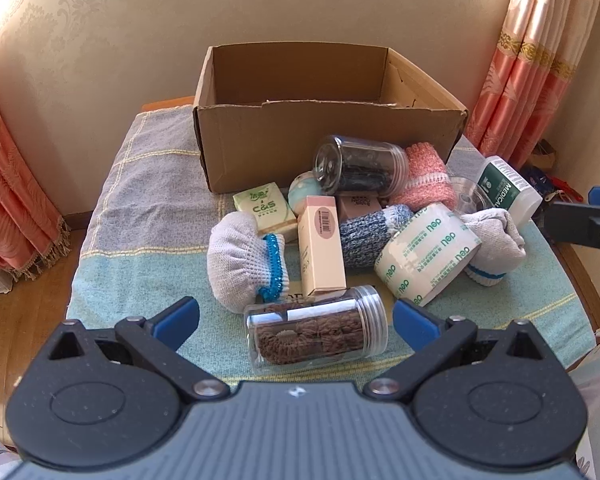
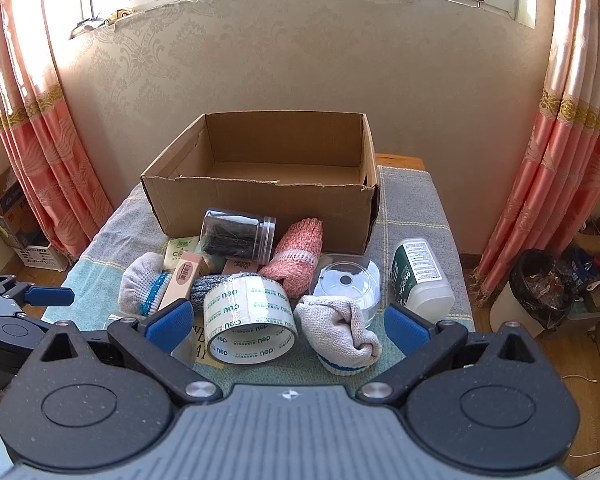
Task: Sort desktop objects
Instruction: 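Move the left tool toward the hair-tie jar while the right tool approaches the tape roll, then close the left tool on the hair-tie jar while the right tool grips the tape roll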
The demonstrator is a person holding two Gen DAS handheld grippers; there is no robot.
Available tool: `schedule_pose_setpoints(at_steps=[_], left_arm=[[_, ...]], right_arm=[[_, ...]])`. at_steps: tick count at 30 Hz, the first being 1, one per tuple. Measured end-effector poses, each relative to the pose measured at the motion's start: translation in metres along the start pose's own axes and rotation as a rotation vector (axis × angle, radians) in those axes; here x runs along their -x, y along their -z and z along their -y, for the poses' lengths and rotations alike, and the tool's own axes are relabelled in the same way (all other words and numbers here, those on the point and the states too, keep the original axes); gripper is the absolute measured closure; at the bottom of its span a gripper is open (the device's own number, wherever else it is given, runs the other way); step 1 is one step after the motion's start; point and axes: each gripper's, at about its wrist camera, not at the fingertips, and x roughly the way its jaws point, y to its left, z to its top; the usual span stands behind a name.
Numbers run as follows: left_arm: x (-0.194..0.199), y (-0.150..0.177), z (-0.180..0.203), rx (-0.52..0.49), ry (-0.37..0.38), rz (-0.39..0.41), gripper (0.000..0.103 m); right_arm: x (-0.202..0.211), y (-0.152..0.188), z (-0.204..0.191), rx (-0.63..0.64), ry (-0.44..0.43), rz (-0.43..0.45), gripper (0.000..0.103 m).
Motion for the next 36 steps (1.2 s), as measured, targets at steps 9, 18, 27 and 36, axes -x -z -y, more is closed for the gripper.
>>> schedule_pose_setpoints(at_steps=[9, 18, 27, 36], left_arm=[[-0.023, 0.002, 0.002, 0.029, 0.047, -0.076, 0.001], [-0.046, 0.005, 0.008, 0.021, 0.005, -0.110, 0.001], [-0.054, 0.006, 0.003, 0.015, -0.006, -0.123, 0.001], [-0.053, 0.007, -0.009, 0.014, -0.003, -0.114, 0.001]], right_arm=[[-0.020, 0.008, 0.000, 0.083, -0.038, -0.026, 0.000], [-0.032, 0.014, -0.001, 0.121, -0.041, -0.060, 0.000], [-0.045, 0.015, -0.001, 0.152, -0.055, -0.090, 0.000], [-0.068, 0.018, -0.022, 0.239, -0.119, -0.120, 0.000]])
